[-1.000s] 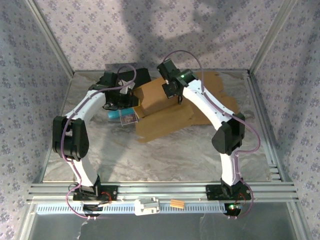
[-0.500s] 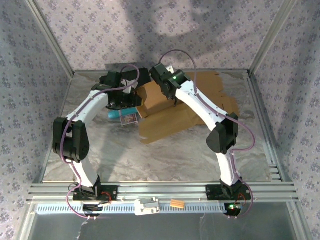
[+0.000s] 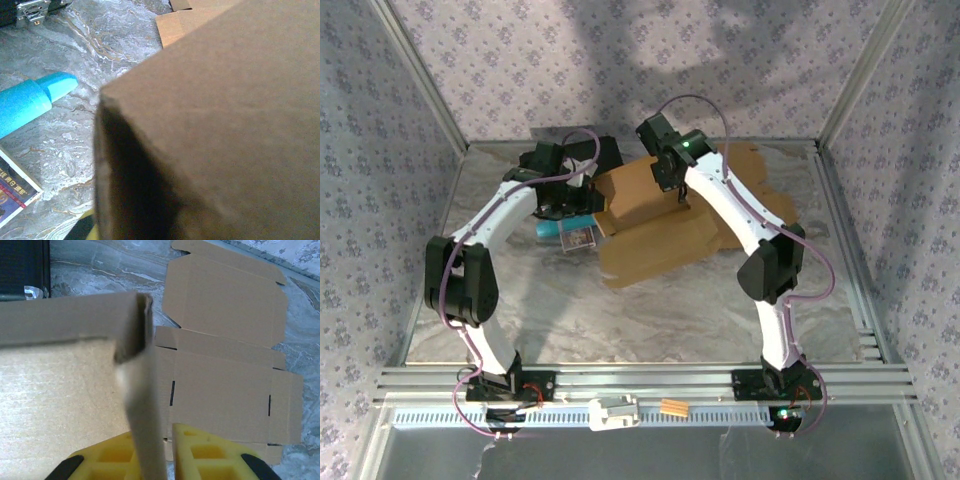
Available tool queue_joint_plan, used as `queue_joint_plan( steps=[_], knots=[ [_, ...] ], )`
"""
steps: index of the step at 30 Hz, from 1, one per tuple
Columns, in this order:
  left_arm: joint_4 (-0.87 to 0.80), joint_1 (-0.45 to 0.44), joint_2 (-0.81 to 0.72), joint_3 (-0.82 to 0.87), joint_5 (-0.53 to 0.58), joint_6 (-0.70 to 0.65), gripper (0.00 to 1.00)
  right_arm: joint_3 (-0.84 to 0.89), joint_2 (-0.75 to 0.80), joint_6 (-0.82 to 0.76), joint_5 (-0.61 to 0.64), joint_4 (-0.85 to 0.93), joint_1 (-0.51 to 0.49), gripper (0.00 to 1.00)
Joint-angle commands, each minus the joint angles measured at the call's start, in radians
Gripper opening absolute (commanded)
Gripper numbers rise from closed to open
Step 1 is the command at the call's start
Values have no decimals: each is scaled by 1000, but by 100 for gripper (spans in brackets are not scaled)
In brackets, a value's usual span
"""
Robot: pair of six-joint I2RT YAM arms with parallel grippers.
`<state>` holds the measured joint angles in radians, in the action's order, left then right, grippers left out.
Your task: Fold the paper box
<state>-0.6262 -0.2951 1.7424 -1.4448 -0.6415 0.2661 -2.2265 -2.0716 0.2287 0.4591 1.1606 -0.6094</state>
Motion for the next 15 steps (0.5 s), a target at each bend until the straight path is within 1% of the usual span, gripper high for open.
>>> queue_joint_plan(
  steps=[1, 5, 6, 8, 11, 13, 15],
  knots=[
    [-3, -6, -47, -35, -51, -24, 0, -28, -19, 13, 6, 25, 10, 20],
    [-4, -6, -43, -41, -54, -24, 0, -27, -25, 15, 6, 22, 16, 23],
    [-7, -6, -43, -43, -53, -25, 0, -28, -25, 15, 12, 21, 17, 22],
    [-13, -6, -40, -48, -50, -27, 0, -32, -25, 11, 44, 10, 19, 14],
    [-15, -6, -38, -52, -42, -23, 0, -41, -33, -5, 96, 16, 13, 6],
    [-17, -7, -35, -57, -33, -15, 0, -41, -38, 5, 170, 30, 2, 0],
    [-23, -11, -33, -63, -19, -8, 0, -42, -45, 29, 250, 46, -12, 0]
  ],
)
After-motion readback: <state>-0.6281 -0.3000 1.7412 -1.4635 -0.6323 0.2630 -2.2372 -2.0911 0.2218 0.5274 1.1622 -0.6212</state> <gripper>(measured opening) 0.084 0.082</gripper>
